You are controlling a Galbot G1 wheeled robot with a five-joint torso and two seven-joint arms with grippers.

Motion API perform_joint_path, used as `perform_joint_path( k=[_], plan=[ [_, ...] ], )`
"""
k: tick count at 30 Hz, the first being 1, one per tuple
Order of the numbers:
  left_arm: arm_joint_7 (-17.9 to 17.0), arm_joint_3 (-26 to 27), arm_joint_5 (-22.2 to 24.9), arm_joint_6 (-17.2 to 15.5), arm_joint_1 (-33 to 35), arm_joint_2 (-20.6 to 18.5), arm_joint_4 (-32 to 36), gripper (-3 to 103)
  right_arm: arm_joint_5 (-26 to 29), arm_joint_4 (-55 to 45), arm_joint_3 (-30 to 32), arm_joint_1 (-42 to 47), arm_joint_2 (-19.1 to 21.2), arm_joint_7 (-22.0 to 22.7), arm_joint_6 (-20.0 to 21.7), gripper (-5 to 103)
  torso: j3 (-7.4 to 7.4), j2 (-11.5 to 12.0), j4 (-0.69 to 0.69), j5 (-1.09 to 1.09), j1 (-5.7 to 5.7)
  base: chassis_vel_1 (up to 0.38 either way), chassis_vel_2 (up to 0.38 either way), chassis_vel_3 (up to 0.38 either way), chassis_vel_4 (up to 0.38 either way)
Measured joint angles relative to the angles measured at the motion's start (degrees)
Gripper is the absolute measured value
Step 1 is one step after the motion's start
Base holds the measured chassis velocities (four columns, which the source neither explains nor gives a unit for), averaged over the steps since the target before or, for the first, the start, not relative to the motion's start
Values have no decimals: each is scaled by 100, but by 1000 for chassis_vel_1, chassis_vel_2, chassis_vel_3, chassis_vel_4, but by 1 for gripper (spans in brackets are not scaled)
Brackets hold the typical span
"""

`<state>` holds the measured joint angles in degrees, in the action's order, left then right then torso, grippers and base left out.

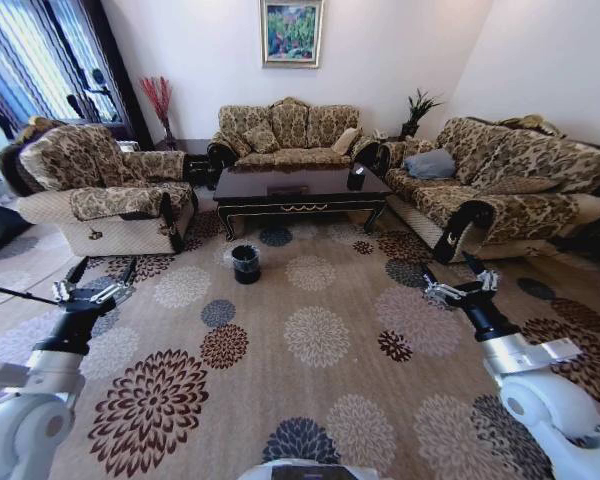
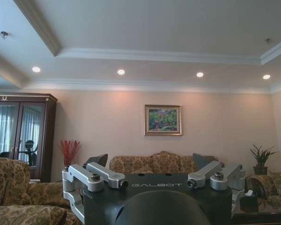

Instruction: Move to the front of the table and pick up the trash from the floor, then place it into the trash bin.

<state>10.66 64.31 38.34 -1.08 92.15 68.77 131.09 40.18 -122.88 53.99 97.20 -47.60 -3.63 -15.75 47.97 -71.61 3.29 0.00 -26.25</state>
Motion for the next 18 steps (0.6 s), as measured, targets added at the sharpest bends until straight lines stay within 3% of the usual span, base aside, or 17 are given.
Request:
perform_joint_path(
  k=[18],
  plan=[
    [-59,-117,-286,-9,0,54,-104,100,106,-8,-70,-63,22,-119,-133,100,-20,34,0,0,14,0,0,0,0]
  ],
)
